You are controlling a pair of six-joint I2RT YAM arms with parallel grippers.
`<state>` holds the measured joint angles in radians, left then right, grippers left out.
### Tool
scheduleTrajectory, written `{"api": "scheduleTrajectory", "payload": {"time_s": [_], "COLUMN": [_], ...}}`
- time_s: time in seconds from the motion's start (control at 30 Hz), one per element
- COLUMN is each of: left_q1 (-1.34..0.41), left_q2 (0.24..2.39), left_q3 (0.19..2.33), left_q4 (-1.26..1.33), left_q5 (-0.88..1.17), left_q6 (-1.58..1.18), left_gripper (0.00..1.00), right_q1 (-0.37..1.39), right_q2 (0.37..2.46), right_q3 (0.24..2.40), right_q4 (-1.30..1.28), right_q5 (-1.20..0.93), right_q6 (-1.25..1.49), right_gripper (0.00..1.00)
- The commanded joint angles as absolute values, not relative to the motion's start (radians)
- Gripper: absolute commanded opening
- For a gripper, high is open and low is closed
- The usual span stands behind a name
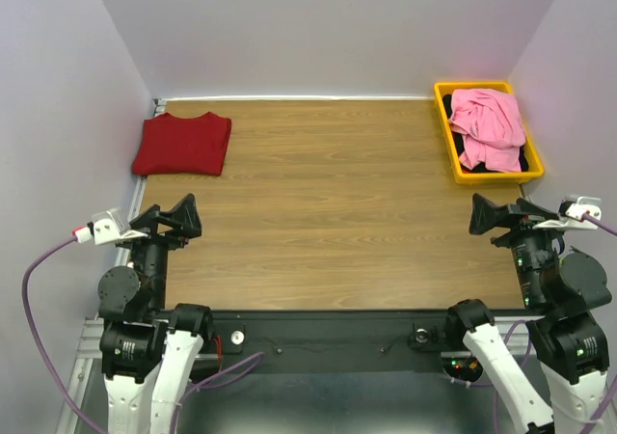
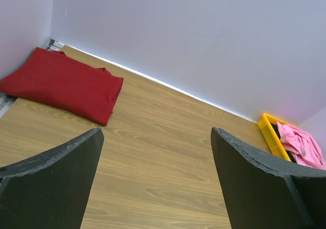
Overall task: Fold and stack the t-shirts
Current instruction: Grab the tshirt from the pile
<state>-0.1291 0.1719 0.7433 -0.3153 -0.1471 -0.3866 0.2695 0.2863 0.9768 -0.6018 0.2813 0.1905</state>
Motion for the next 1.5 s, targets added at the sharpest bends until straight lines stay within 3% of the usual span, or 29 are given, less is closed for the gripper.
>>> {"api": "scheduleTrajectory", "payload": {"time_s": [0.0, 0.2, 0.43, 0.7, 1.07, 1.3, 1.47], "left_q1": [-0.127, -0.127, -0.127, -0.127, -0.126, -0.118, -0.118], "left_q2": [0.169, 0.156, 0.181, 0.169, 0.195, 0.213, 0.23], "left_q3": [0.724, 0.693, 0.634, 0.56, 0.548, 0.554, 0.555], "left_q4": [-0.247, -0.219, -0.199, -0.172, -0.158, -0.176, -0.179], "left_q5": [-0.152, -0.16, -0.1, -0.067, -0.072, -0.089, -0.098], "left_q6": [-0.374, -0.377, -0.408, -0.411, -0.408, -0.411, -0.414], "left_gripper": [0.98, 0.99, 0.99, 0.98, 0.98, 0.98, 0.98], "right_q1": [0.275, 0.275, 0.275, 0.255, -0.129, -0.313, -0.363], "right_q2": [0.282, 0.386, 0.765, 1.308, 1.814, 2.054, 2.204], "right_q3": [0.982, 0.976, 1.043, 1.285, 1.647, 1.897, 2.043], "right_q4": [-0.584, -0.571, -0.502, -0.492, -0.471, -0.462, -0.448], "right_q5": [0.285, 0.252, 0.259, 0.584, 0.485, 0.335, 0.267], "right_q6": [0.184, 0.235, 0.347, 0.382, 0.434, 0.434, 0.4], "right_gripper": [1.0, 1.0, 1.0, 1.0, 1.0, 0.81, 0.73]}}
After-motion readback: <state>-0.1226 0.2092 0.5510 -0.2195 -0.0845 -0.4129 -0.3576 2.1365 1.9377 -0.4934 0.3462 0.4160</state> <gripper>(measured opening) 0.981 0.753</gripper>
